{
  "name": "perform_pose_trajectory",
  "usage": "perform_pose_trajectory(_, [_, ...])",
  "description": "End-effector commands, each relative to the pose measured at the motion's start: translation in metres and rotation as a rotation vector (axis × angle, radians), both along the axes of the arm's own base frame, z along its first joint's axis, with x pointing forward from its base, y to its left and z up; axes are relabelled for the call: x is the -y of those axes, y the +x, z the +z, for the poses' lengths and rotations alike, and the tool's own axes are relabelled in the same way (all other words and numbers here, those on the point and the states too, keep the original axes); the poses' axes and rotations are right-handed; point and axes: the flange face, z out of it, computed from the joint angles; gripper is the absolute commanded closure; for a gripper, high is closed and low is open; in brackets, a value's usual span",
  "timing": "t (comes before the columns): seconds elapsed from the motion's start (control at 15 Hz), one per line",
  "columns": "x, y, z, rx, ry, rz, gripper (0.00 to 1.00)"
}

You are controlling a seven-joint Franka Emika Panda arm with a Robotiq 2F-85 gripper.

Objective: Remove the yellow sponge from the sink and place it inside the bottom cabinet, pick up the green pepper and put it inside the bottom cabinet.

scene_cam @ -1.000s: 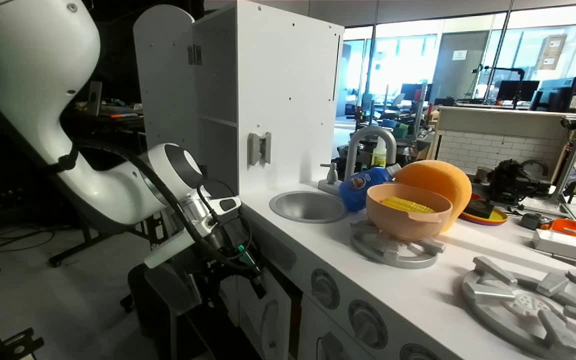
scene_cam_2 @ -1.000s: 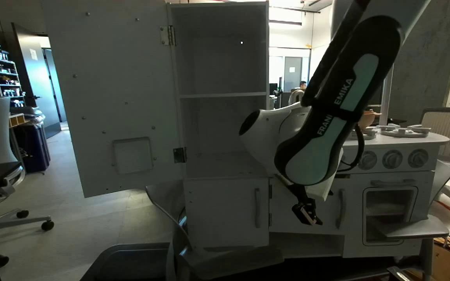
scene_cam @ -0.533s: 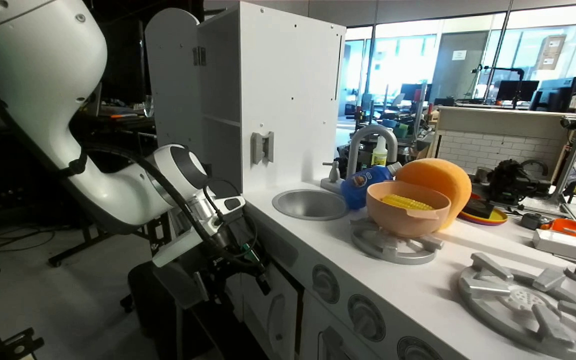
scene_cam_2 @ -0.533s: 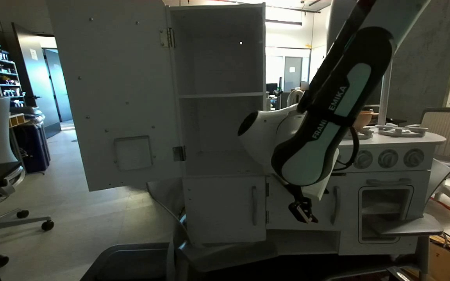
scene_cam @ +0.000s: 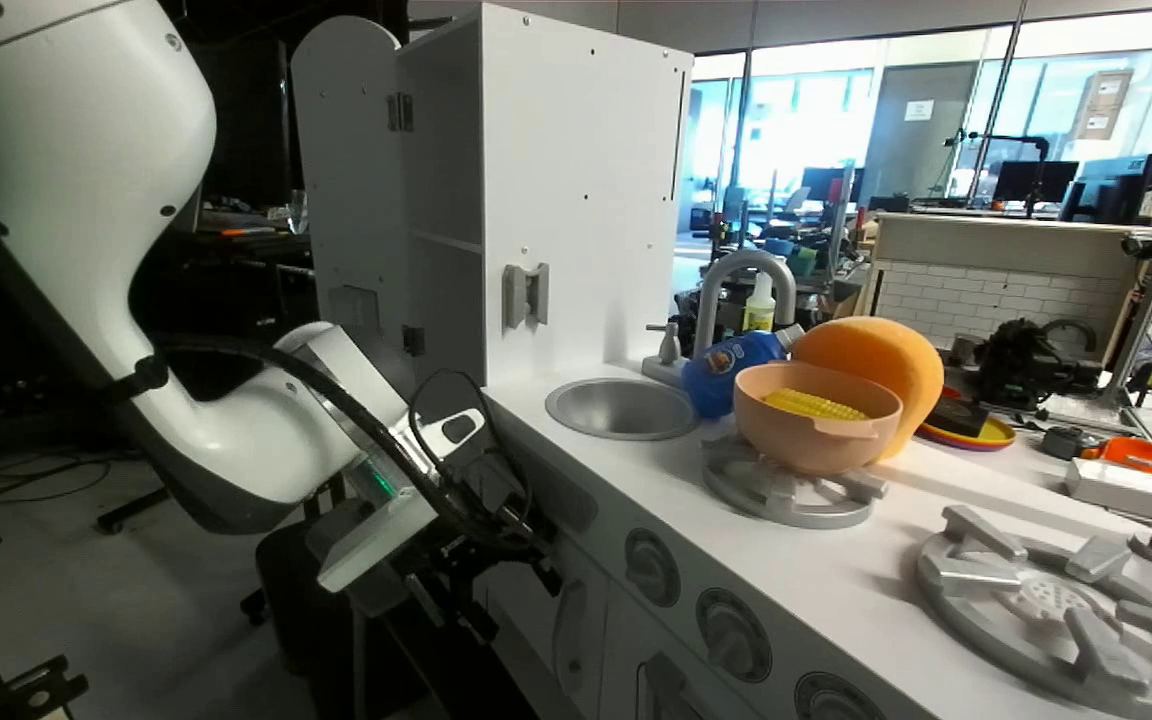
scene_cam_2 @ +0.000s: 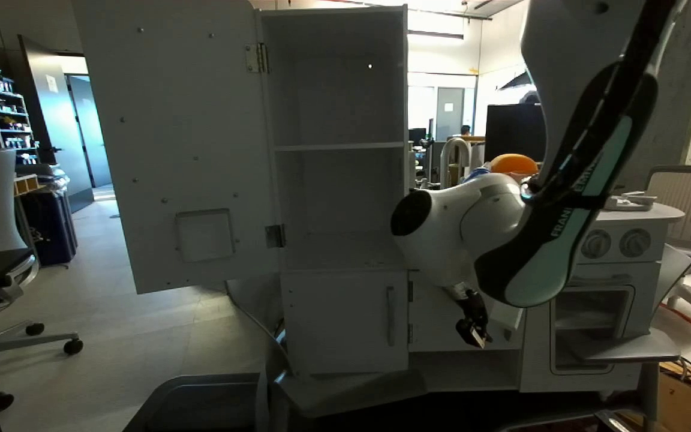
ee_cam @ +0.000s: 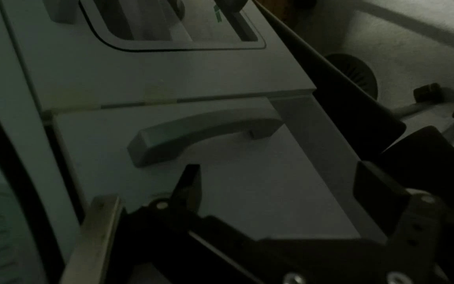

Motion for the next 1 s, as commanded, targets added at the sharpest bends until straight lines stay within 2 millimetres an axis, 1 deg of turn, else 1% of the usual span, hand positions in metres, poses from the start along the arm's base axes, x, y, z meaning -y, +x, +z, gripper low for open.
perform_pose_trajectory(0.0, [0.021, -0.022, -0.004, 0.083, 0.013, 0.080, 0.00])
perform_pose_trajectory(0.07, [0.024, -0.031, -0.007, 0.098, 0.017, 0.103, 0.00])
perform_pose_trajectory(0.2, [0.028, -0.050, -0.005, 0.115, 0.024, 0.155, 0.00])
perform_pose_trajectory(0.4, [0.021, -0.079, 0.013, 0.127, 0.068, 0.240, 0.00])
perform_pose_trajectory(0.47, [0.016, -0.089, 0.024, 0.136, 0.090, 0.261, 0.00])
perform_pose_trajectory(0.53, [0.016, -0.100, 0.032, 0.135, 0.114, 0.262, 0.00])
perform_pose_trajectory(0.67, [0.014, -0.116, 0.054, 0.144, 0.164, 0.277, 0.00])
perform_pose_trajectory(0.8, [0.015, -0.131, 0.079, 0.152, 0.206, 0.287, 0.00])
perform_pose_trajectory(0.93, [0.015, -0.154, 0.113, 0.144, 0.250, 0.289, 0.00])
